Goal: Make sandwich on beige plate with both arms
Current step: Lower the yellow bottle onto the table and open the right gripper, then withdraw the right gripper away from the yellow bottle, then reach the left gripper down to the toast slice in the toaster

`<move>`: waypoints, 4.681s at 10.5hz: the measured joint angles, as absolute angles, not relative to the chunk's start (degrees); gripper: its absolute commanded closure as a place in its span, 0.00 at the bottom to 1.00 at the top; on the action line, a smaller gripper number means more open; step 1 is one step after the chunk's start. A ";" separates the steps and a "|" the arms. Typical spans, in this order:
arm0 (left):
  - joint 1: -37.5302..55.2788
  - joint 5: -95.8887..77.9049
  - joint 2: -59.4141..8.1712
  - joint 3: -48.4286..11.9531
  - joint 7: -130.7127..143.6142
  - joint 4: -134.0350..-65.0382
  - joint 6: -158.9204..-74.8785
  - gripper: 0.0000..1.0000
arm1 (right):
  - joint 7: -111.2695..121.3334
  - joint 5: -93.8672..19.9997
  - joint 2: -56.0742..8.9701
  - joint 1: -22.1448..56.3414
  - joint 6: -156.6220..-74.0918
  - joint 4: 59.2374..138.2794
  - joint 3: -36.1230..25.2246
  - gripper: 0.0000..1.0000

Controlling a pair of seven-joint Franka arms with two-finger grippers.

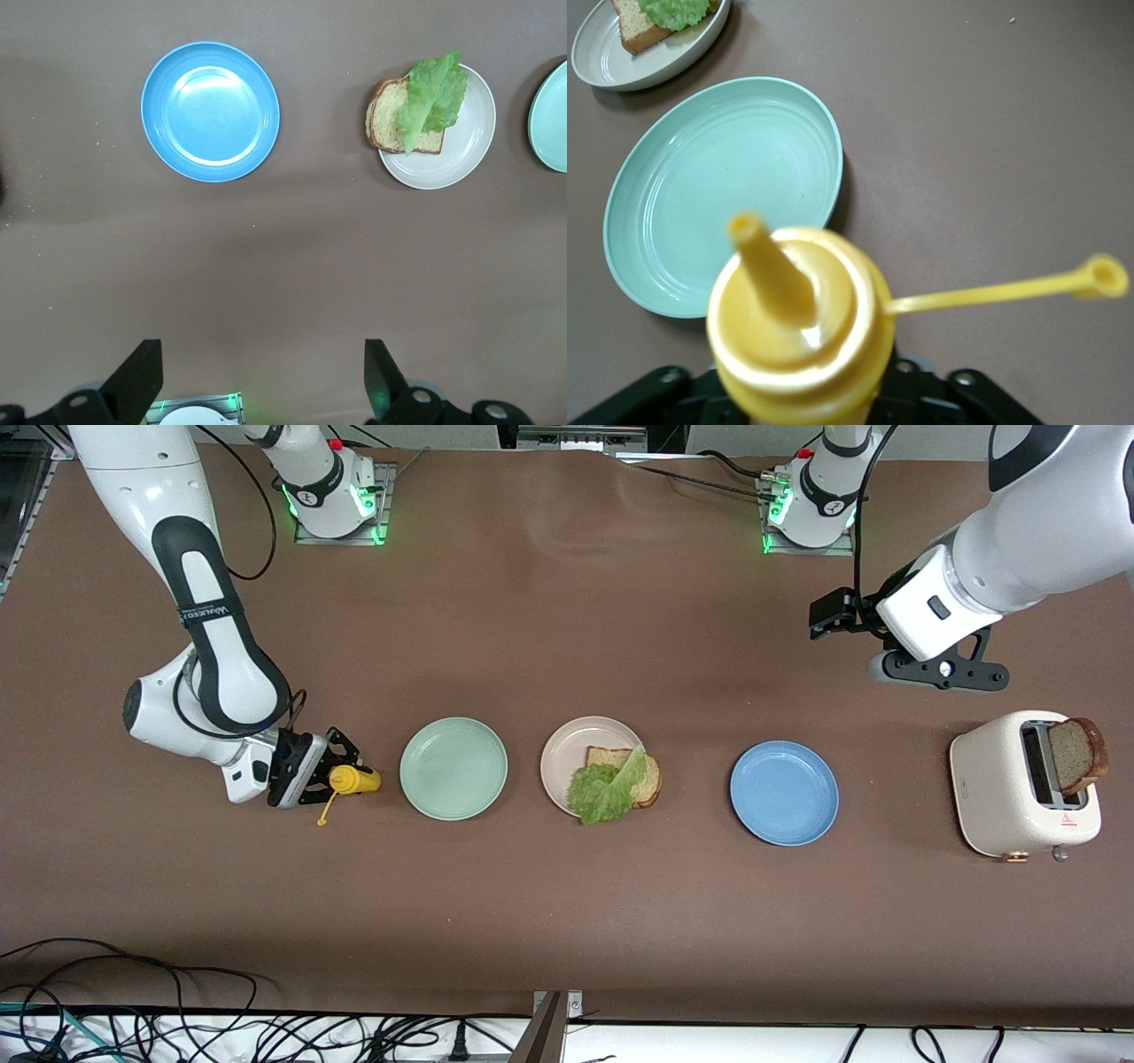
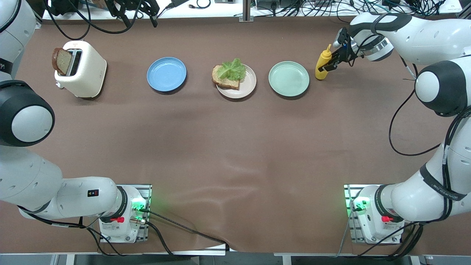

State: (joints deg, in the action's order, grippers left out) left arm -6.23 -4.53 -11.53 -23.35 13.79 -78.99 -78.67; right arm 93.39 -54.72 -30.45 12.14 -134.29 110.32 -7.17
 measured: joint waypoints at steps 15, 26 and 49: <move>-6.23 -4.53 -11.51 -23.32 15.35 -78.99 -78.67 0.00 | 90.09 -47.94 -27.19 11.69 -128.23 110.28 -10.70 0.00; -6.23 -4.53 -11.51 -23.26 15.36 -78.99 -78.67 0.00 | 42.01 -23.49 -12.18 11.28 -115.27 110.44 -9.32 0.00; -6.10 0.73 -13.83 -23.19 15.36 -79.18 -85.35 0.00 | 0.75 0.14 -3.00 -1.35 -94.49 97.89 2.20 0.00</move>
State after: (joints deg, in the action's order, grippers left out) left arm -6.10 0.73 -13.83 -23.19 15.36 -79.18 -85.35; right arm 0.75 0.14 -3.00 -1.35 -94.49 97.89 2.20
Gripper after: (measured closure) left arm 0.000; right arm 0.000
